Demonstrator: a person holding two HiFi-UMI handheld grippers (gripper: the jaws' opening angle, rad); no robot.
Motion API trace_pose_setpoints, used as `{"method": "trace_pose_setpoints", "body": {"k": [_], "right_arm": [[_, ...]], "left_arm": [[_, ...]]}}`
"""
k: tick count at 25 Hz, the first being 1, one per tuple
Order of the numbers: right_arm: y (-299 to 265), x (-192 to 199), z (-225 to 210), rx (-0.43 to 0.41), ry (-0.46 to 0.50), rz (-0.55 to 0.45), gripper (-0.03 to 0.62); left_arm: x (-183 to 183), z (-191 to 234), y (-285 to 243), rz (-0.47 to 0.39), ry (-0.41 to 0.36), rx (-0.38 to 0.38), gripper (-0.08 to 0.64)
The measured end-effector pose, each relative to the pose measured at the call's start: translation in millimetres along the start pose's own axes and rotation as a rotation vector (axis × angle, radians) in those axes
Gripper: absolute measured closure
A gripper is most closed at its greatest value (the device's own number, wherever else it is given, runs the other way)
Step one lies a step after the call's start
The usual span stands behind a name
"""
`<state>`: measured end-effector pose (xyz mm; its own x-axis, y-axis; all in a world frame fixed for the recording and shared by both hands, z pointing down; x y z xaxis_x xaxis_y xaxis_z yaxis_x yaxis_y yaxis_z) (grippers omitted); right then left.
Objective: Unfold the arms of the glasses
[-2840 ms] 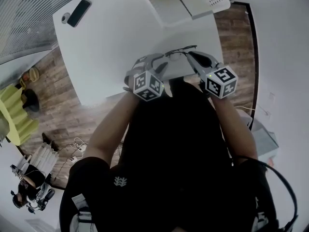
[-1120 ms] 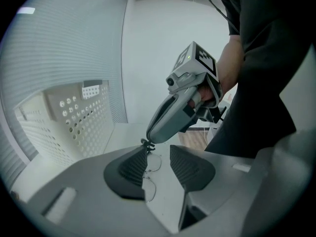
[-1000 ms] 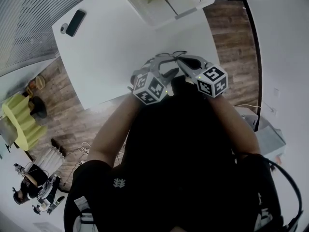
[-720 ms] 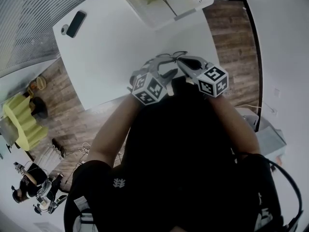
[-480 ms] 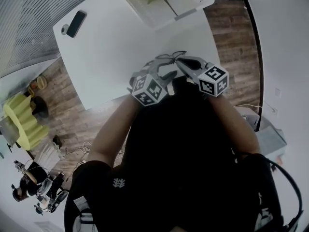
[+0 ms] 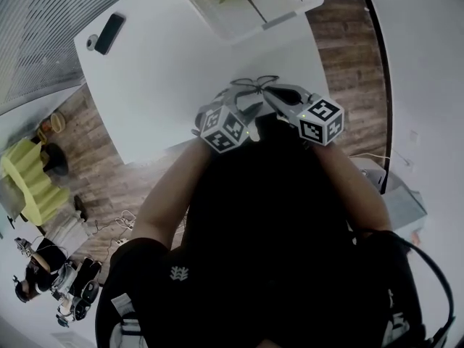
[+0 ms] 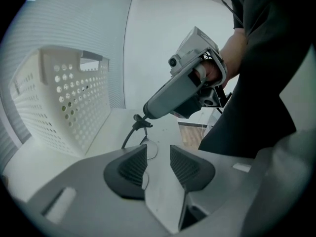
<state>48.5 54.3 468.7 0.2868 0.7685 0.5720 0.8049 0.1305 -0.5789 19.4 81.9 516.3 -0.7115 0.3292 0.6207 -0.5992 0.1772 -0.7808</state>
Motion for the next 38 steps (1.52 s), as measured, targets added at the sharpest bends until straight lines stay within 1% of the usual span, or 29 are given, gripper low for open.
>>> {"method": "trace_pose_setpoints", "body": {"k": [2, 4, 6, 8, 9, 11, 13, 14, 15, 17, 20, 23, 28, 29, 32, 36, 38], "right_arm": [[0, -1, -1, -0.006, -0.010, -0.005, 0.571], [0, -1, -1, -0.009, -0.015, -0.007, 0.571], [0, -1, 0, -0.010, -0.015, -0.005, 0.571], [0, -2, -1, -0.011, -0.016, -0.004, 0.571], [0, -2, -1, -0.011, -0.016, -0.004, 0.571], [0, -3, -3, -0.012, -0.018, -0.005, 0.571], [0, -3, -5, -0.013, -0.022, -0.006, 0.571], [0, -3, -6, -0.012, -0.022, -0.006, 0.571], [0, -4, -7, -0.012, -0.022, -0.005, 0.571], [-1, -4, -7, -0.015, -0.021, -0.002, 0.571], [0, -4, -4, -0.022, -0.019, 0.005, 0.571], [-1, -6, -4, -0.027, -0.021, 0.008, 0.571], [-4, -6, -2, -0.038, -0.022, 0.014, 0.571], [-4, -6, -2, -0.037, -0.022, 0.015, 0.571], [-4, -5, -3, -0.038, -0.018, 0.017, 0.571], [-5, -6, 4, -0.084, 0.013, 0.034, 0.569], [-2, -6, 7, -0.108, 0.039, 0.047, 0.556]], "left_arm": [[-2, 0, -4, -0.001, -0.001, 0.002, 0.405], [-2, -2, -7, 0.009, -0.024, -0.013, 0.405], [-1, -5, -3, 0.015, -0.064, -0.057, 0.405], [2, -4, 7, 0.007, -0.080, -0.112, 0.405], [5, -2, 14, -0.002, -0.069, -0.140, 0.405], [12, 8, 29, -0.032, -0.016, -0.194, 0.405], [17, 25, 37, -0.057, 0.039, -0.232, 0.408], [18, 33, 37, -0.056, 0.050, -0.242, 0.408], [18, 40, 35, -0.047, 0.046, -0.244, 0.408], [15, 47, 28, -0.021, -0.002, -0.225, 0.408], [7, 42, 14, 0.018, -0.097, -0.165, 0.408], [2, 37, 4, 0.038, -0.141, -0.142, 0.410], [0, 37, 0, 0.040, -0.127, -0.158, 0.424], [-1, 37, 1, 0.035, -0.130, -0.162, 0.444], [-3, 38, 4, 0.018, -0.148, -0.176, 0.552], [-3, 38, 4, 0.019, -0.145, -0.167, 0.555], [-4, 38, 5, 0.013, -0.143, -0.164, 0.555]]}}
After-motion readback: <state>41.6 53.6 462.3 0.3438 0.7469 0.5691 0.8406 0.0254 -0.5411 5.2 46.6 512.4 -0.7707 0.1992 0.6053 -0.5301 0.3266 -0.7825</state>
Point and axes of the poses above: the fingertips, and each gripper's own axes: y backward along the fingers, z to its left, x out of its underside, the point moved 2 cm from there along y, backward along the fingers, and after that the axes turned 10 degrees about z, right-handed, at the moved point
